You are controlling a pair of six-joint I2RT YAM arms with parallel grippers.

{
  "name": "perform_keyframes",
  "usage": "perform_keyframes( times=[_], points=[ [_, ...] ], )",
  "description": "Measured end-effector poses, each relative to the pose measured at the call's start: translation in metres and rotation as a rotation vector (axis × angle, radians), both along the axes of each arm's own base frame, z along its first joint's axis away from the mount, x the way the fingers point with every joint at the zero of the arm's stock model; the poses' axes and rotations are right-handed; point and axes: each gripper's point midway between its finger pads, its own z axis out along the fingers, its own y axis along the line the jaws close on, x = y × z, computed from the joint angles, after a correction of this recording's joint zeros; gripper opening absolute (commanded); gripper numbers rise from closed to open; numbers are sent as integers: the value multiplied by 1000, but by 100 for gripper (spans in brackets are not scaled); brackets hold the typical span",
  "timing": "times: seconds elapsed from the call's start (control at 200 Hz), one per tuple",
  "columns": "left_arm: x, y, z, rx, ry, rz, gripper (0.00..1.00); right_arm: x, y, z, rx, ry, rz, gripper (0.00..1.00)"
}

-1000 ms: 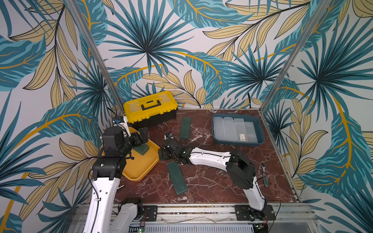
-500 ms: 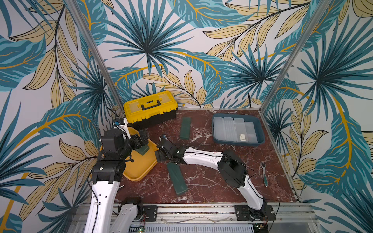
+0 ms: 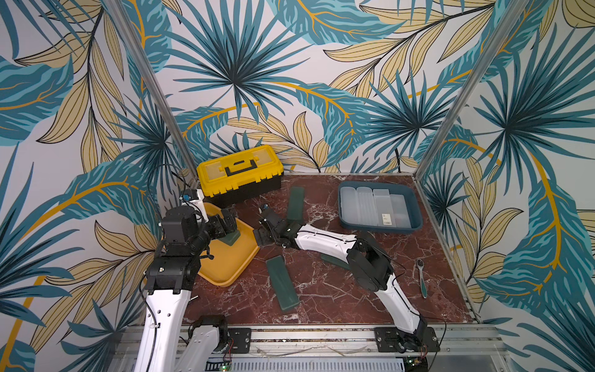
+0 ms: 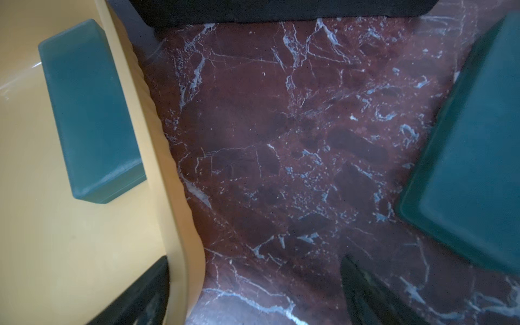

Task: Place the pencil cases by color into the storage box
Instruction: Adjust the storage box at the center of the board.

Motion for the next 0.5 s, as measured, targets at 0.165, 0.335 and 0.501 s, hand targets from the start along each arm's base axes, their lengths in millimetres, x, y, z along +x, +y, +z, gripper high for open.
perform_keyframes(
  times=[0.165,0.335,0.501],
  points=[
    [0,0,-1,0,4,1,100,24,-13,3,-20,-25,-7,93],
    [1,0,-3,0,13,1,100,50,-34,9,-28,-45,-34,93],
    [2,1,-5,1,20,2,100,73,-57,12,-34,-56,-68,93]
  ],
)
